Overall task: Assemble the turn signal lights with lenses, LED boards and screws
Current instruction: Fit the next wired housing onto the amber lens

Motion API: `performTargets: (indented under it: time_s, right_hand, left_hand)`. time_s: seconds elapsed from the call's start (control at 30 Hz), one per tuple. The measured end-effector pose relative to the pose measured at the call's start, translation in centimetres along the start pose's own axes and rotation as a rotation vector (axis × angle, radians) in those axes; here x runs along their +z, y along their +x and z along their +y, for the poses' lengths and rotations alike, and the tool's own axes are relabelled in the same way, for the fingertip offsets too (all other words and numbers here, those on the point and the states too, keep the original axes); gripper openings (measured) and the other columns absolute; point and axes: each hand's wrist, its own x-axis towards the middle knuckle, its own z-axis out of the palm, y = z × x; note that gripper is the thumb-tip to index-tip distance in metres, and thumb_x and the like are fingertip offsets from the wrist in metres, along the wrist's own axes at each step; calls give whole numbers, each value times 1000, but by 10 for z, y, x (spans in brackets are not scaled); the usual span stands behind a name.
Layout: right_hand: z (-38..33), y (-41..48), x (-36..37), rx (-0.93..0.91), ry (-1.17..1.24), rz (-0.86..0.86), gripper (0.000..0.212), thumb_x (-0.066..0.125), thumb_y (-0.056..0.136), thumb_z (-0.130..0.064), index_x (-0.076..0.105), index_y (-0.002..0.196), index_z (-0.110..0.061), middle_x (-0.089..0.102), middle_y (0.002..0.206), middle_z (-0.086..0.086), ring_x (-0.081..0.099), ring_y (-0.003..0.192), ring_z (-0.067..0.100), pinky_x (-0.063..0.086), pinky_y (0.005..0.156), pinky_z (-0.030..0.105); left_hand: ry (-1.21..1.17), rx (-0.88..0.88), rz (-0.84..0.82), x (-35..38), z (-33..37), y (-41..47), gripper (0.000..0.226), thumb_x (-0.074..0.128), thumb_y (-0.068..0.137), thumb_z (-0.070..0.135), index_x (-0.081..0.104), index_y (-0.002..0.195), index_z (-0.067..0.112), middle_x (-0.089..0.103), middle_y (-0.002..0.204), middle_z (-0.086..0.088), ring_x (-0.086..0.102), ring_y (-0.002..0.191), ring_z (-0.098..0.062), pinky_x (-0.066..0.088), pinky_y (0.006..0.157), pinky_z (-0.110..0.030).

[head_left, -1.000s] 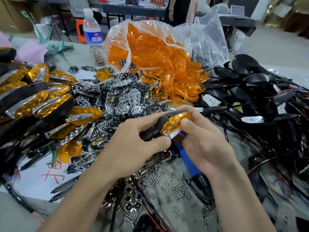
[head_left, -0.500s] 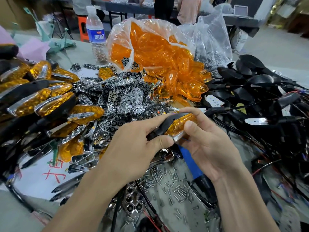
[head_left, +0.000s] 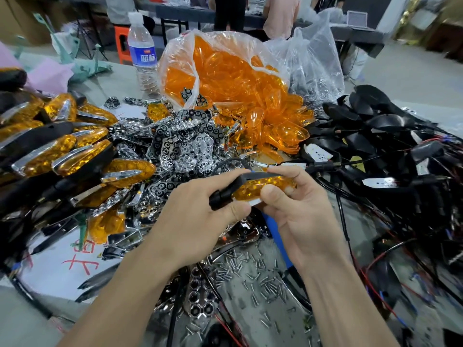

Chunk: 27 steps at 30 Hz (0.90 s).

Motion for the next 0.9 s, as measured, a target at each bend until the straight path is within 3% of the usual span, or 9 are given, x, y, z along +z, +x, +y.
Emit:
performTargets:
  time_s: [0.07, 0.13, 0.23, 0.33, 0.5, 0.6, 0.73, 0.83, 0.9]
  right_hand:
    - [-1, 0, 1, -10, -82, 0, 30, 75, 78, 2, 68, 104, -13, 72, 90, 16, 68, 83, 34, 59, 82, 51]
    - [-4, -1, 1, 17, -154, -53, 34, 73, 87, 6, 66, 109, -18, 68, 98, 17, 66, 90, 35, 57, 92, 58]
    - [-8, -2, 1, 69, -128, -87, 35, 71, 88, -1, 62, 119, -16, 71, 103, 11, 71, 96, 29, 63, 88, 47]
    - [-9, -2, -3, 71, -78, -46, 33, 66, 93, 4, 60, 124, -7, 73, 110, 17, 74, 97, 28, 63, 82, 38]
    - [-16, -1, -18, 53, -83, -198, 48, 74, 83, -5, 63, 130, -6, 71, 113, 18, 71, 99, 31, 59, 86, 38]
    - [-20, 0, -24, 59, -88, -217, 53, 76, 81, -8, 65, 133, -9, 73, 116, 19, 72, 100, 31, 59, 85, 36]
    - [-16, 2, -26, 42, -71, -210, 57, 90, 72, -25, 72, 124, -10, 73, 108, 19, 68, 97, 32, 56, 92, 43]
    - [-14, 2, -25, 44, -21, -209, 67, 99, 60, -35, 75, 115, -6, 74, 100, 19, 70, 92, 31, 57, 91, 39]
    - [-12, 2, -24, 46, -37, -196, 63, 99, 58, -28, 76, 112, -3, 75, 99, 20, 71, 89, 30, 59, 89, 39]
  left_hand:
    - [1, 15, 24, 1, -3, -1, 51, 69, 87, 52, 54, 135, 65, 71, 106, 34, 67, 97, 4, 51, 82, -23]
    - [56, 34, 94, 4, -4, -2, 62, 77, 85, 43, 49, 135, 68, 69, 103, 34, 64, 90, 7, 43, 74, -10]
    - [199, 64, 231, 13, -4, -4, 75, 89, 79, 29, 54, 140, 56, 65, 88, 25, 59, 81, 2, 41, 67, -8]
    - [172, 92, 279, 21, -4, -7, 75, 90, 78, 23, 58, 143, 43, 61, 99, 34, 56, 88, 19, 39, 79, 2]
    - [35, 72, 120, 15, -1, -4, 59, 74, 84, 44, 49, 131, 71, 68, 109, 35, 64, 101, 8, 47, 80, -10]
    - [-88, 22, 11, 11, -2, 0, 42, 70, 88, 48, 60, 127, 61, 74, 100, 27, 70, 92, -2, 55, 78, -27]
    - [-371, 34, -132, 9, -1, 2, 35, 70, 92, 49, 74, 125, 36, 64, 71, 18, 49, 59, 2, 36, 56, -10]
    - [-463, -30, -184, 5, -1, 2, 35, 75, 86, 54, 79, 111, 30, 50, 58, 14, 38, 52, -5, 29, 50, -17]
    - [-364, -91, -160, 5, 0, 1, 33, 70, 81, 58, 78, 101, 33, 58, 57, 6, 47, 51, -12, 36, 49, -29]
